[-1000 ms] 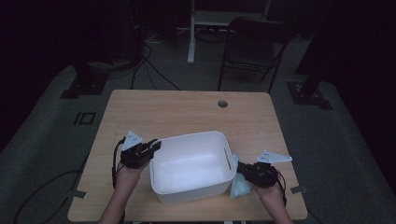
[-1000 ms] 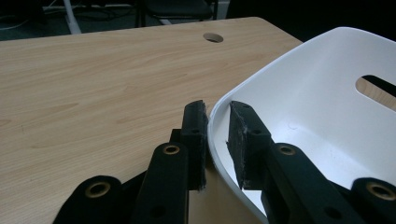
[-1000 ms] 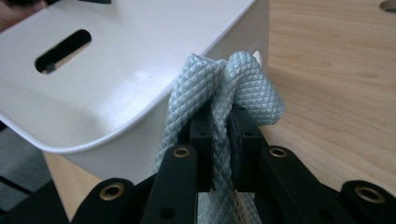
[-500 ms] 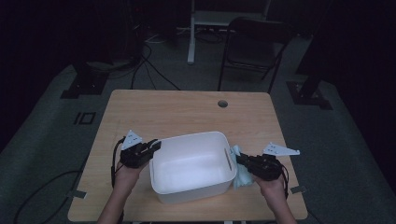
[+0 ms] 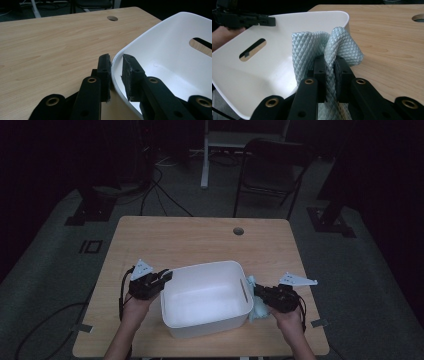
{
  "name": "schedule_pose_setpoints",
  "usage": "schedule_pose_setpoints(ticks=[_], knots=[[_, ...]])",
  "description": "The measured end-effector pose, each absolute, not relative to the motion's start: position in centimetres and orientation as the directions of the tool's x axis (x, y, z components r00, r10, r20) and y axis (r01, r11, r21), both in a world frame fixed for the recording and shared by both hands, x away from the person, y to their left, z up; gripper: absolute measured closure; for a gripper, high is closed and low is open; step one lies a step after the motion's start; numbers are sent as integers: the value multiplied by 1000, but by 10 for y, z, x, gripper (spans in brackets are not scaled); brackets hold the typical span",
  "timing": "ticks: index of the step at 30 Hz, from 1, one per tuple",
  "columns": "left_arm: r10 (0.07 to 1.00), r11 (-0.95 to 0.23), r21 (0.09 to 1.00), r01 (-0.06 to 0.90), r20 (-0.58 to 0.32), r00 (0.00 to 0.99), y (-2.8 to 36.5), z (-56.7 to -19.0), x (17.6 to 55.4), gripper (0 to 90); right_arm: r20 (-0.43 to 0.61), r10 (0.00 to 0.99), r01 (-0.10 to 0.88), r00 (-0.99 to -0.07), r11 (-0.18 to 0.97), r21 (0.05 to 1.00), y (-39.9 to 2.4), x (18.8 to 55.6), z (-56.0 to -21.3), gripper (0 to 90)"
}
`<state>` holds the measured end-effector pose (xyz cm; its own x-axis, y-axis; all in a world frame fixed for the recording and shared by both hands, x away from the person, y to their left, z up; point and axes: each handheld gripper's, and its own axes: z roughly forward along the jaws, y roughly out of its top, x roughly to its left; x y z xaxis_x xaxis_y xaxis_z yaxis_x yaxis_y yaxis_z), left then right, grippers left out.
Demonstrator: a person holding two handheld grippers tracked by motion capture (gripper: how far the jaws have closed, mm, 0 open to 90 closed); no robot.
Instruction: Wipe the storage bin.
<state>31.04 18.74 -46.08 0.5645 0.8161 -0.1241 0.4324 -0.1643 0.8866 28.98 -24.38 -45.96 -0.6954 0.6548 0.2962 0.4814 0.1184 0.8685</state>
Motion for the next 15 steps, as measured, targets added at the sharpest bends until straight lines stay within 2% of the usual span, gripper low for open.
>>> schedule_pose_setpoints(ticks=[15], knots=[[821, -169, 889, 426, -112, 560, 186, -461, 310, 770, 323, 662, 532, -676, 135, 836, -240, 299, -477, 821]])
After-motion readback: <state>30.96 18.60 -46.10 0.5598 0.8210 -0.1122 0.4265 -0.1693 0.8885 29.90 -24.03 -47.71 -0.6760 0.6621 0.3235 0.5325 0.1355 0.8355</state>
